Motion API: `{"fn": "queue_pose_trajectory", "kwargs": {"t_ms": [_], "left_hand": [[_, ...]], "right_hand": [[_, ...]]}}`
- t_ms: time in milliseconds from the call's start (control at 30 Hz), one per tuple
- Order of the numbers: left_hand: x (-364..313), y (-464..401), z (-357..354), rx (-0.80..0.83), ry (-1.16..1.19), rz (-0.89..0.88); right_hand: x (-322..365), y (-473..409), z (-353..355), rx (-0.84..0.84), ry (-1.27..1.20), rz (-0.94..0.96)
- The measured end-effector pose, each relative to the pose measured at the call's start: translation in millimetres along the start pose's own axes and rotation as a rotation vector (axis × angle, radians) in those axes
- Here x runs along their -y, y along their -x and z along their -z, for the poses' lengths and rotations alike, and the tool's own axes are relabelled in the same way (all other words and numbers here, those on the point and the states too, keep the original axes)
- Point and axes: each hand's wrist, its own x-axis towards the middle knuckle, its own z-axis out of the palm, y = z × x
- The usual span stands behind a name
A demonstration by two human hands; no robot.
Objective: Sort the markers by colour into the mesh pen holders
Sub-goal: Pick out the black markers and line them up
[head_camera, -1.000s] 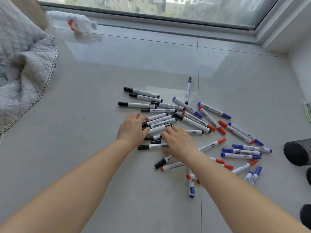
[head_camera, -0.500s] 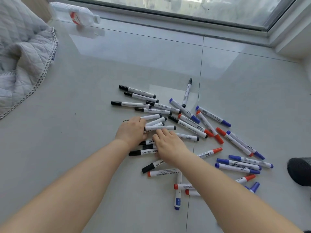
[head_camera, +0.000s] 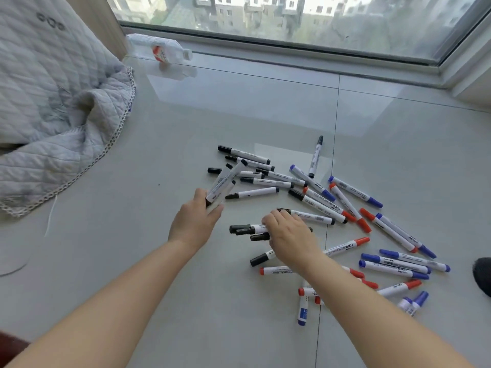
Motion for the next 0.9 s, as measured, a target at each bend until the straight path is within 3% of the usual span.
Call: {"fn": "queue_pose_trajectory", "kwargs": {"t_ms": [167, 400, 500, 600, 767, 900], "left_hand": [[54.1, 26.8, 26.9, 0.009, 0.058, 0.084], [144.9, 66.3, 24.5, 0.075, -0.080, 0.200], [174.5, 84.0, 18.4, 0.060, -0.178, 0.204], [195.2, 98.5, 13.9, 0.007, -0.334, 0.205], [204.0, 102.0, 9.1, -0.109, -0.275, 0.195], [207.6, 101.0, 9.0, -0.155, -0.231, 0.094]], "right_hand": [[81.8, 8.0, -18.4, -0.079, -0.410, -0.367], [184.6, -16.1, -81.1, 0.044, -0.775, -0.719], [215.7, -20.7, -108.2, 0.092, -0.672, -0.766], [237.2, -22.1, -124.1, 0.031, -0.511, -0.862], [254.5, -24.6, -134.1, -0.178, -0.322, -0.801], [262.3, -33.1, -134.8, -0.187, -0.162, -0.768]]}}
